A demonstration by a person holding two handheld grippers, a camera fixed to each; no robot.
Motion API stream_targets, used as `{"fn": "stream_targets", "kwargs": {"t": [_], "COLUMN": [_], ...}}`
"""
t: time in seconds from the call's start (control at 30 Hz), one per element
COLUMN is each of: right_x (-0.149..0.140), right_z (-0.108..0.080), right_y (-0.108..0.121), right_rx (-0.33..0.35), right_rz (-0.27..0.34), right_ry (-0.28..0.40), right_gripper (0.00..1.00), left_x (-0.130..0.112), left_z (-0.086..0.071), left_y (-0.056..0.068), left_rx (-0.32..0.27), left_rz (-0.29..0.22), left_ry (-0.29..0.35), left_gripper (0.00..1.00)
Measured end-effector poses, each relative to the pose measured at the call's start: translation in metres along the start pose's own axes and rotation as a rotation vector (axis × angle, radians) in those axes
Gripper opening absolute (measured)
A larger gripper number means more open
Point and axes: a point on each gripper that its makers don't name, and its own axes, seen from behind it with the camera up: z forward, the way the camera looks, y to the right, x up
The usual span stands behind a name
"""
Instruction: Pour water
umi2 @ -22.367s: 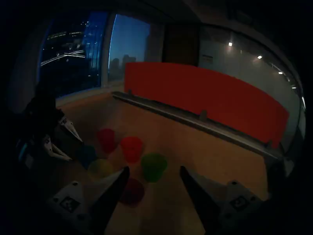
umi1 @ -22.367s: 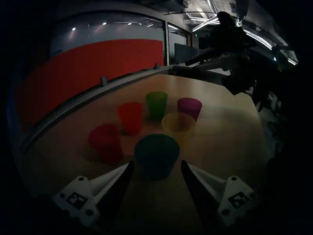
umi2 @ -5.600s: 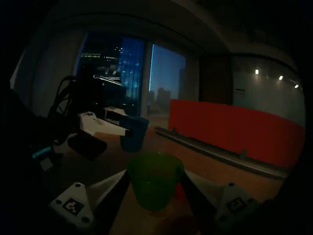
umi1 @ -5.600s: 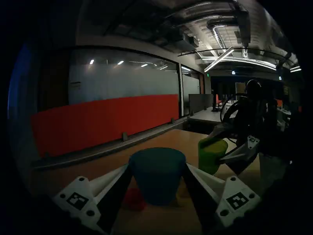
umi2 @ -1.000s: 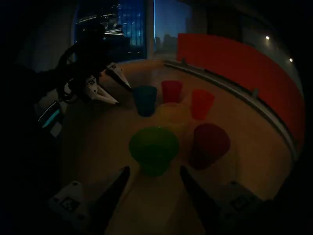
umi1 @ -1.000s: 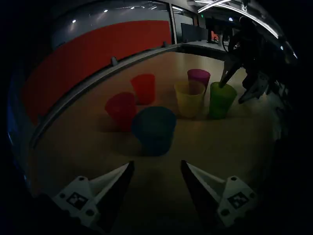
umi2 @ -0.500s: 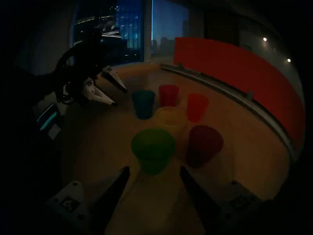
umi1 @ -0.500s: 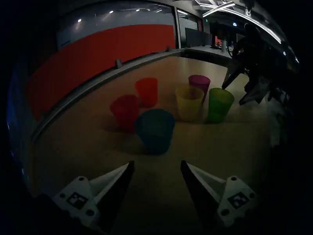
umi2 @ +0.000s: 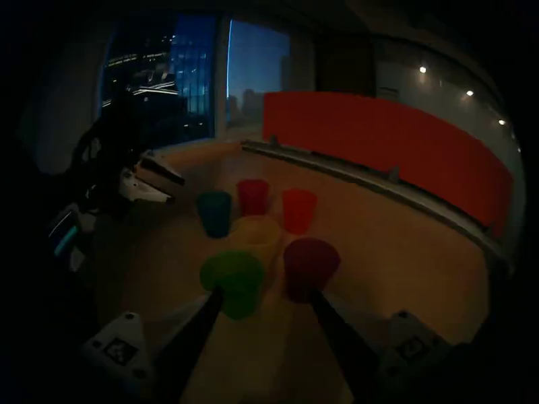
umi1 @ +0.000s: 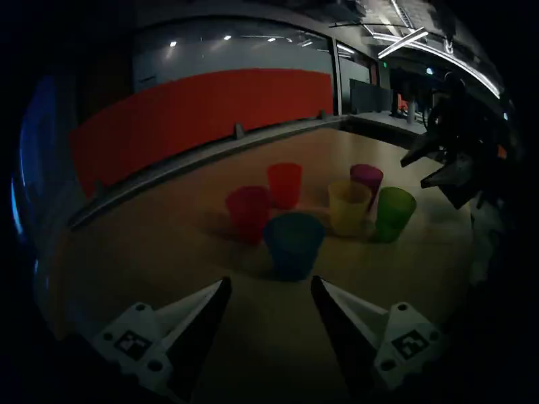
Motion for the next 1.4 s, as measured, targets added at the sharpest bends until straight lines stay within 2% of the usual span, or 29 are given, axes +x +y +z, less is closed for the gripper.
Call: {"fn": "stream_targets", "kwargs": {"t": [0.43,0.8,1.07,1.27,1.4], "right_x": [0.032,0.059,0.078,0.081,0.08], "right_z": [-0.009,-0.024,-0.038,-0.046,-0.051], "right_y": [0.041,0.076,0.102,0.122,0.134], "right_rx": [-0.204,-0.39,-0.517,-0.607,-0.667], "right_rz": [0.095,0.107,0.142,0.182,0.182], "right_ry": [0.146,0.268,0.38,0.428,0.442], "right_gripper": [0.99,0.99,0.99,0.99,0.99], "left_x": [0.034,0.056,0.073,0.078,0.079], "left_z": [-0.022,-0.044,-0.056,-0.059,-0.062], "left_y": [-0.028,-0.053,-0.063,-0.063,-0.067], "left_rx": [0.154,0.297,0.383,0.403,0.432], "left_rz": [-0.072,-0.129,-0.177,-0.21,-0.224], "left_ry": [0.172,0.299,0.385,0.429,0.453], "left_gripper": [0.87,0.87,0.87,0.87,0.87]}}
